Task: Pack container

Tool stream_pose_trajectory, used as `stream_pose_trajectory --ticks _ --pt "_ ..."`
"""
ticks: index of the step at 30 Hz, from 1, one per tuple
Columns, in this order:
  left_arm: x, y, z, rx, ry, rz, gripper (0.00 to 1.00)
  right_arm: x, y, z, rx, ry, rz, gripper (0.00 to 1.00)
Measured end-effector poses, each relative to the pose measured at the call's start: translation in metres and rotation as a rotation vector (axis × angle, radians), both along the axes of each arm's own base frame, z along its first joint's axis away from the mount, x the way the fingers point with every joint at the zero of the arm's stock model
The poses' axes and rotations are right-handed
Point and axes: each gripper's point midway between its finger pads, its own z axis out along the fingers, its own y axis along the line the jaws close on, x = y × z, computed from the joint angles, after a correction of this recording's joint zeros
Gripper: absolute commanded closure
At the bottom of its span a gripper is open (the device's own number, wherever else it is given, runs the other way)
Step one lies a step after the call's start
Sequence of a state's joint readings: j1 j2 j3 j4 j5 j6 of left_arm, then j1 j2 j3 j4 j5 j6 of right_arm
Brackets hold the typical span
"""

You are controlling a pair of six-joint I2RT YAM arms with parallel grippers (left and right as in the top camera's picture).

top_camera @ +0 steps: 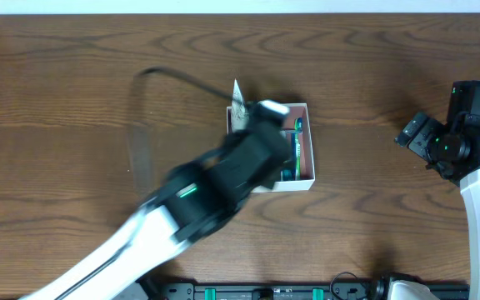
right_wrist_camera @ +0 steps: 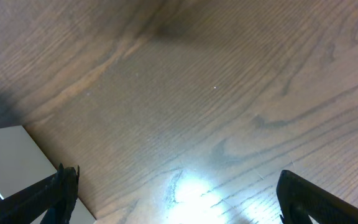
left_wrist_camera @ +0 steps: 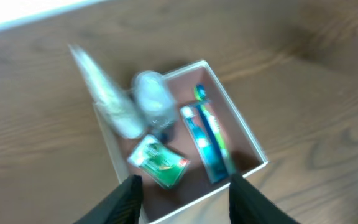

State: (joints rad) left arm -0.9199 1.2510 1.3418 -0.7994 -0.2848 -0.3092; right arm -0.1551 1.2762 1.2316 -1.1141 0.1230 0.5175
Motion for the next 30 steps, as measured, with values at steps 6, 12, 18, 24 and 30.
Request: stream_pose_trajectory --ticks 6,12,18,24,30 --pt "-0.037 0.108 0.024 0.172 -0.055 0.149 0.31 0.000 0.000 0.000 0.000 0.000 0.000 0.01" --pt "-0.070 0.187 0.047 0.040 -0.127 0.383 0.31 0.000 0.000 0.000 0.000 0.000 0.000 0.01" --pt "-0.095 0.213 0.061 -0.182 -0.255 0.386 0.30 0.000 0.000 0.000 0.000 0.000 0.000 0.01" --pt "-0.099 0.183 0.030 -0.238 -0.277 0.200 0.23 0.000 0.000 0.000 0.000 0.000 0.000 0.01" --pt "-0.076 0.141 -0.013 -0.227 -0.266 0.116 0.20 0.000 0.000 0.000 0.000 0.000 0.000 0.01"
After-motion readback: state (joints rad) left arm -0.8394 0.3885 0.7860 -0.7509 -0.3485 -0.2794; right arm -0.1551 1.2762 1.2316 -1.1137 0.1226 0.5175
